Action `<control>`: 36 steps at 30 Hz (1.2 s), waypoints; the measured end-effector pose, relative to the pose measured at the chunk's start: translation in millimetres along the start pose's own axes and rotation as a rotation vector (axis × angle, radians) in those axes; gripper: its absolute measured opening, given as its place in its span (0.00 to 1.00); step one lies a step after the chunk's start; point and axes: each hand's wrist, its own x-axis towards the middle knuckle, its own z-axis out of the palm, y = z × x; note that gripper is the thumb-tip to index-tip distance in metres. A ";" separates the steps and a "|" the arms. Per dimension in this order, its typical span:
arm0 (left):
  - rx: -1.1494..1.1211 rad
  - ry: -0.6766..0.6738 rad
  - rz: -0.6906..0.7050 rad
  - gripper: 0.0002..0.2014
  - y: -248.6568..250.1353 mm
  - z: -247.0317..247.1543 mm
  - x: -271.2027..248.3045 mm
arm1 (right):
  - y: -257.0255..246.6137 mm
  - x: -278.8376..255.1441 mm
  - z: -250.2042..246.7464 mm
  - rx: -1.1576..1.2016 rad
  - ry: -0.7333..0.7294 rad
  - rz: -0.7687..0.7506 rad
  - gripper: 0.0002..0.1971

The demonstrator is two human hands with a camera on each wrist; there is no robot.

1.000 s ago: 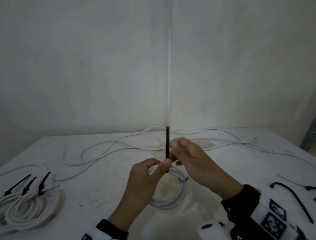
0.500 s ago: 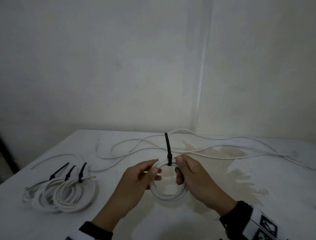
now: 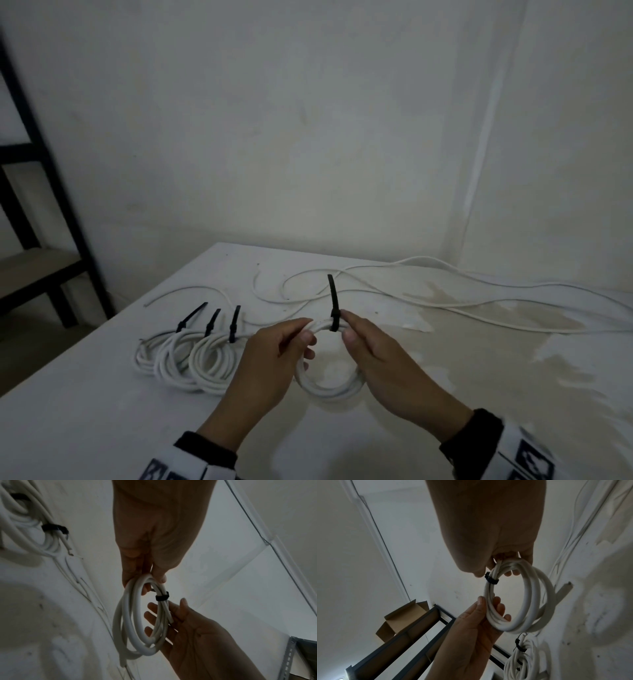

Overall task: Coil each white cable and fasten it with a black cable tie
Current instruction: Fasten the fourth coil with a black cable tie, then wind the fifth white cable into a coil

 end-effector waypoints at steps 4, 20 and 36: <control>0.110 0.012 -0.061 0.10 -17.2 -24.8 1.6 | -0.6 4.4 8.3 -0.008 -0.083 0.113 0.29; 0.591 0.040 -0.308 0.11 -58.8 -76.5 28.7 | 52.4 28.4 -1.6 -0.257 -0.148 0.314 0.29; 0.816 0.032 -0.063 0.13 -2.7 -21.2 73.1 | 106.9 72.4 -65.6 -0.482 -0.102 0.391 0.31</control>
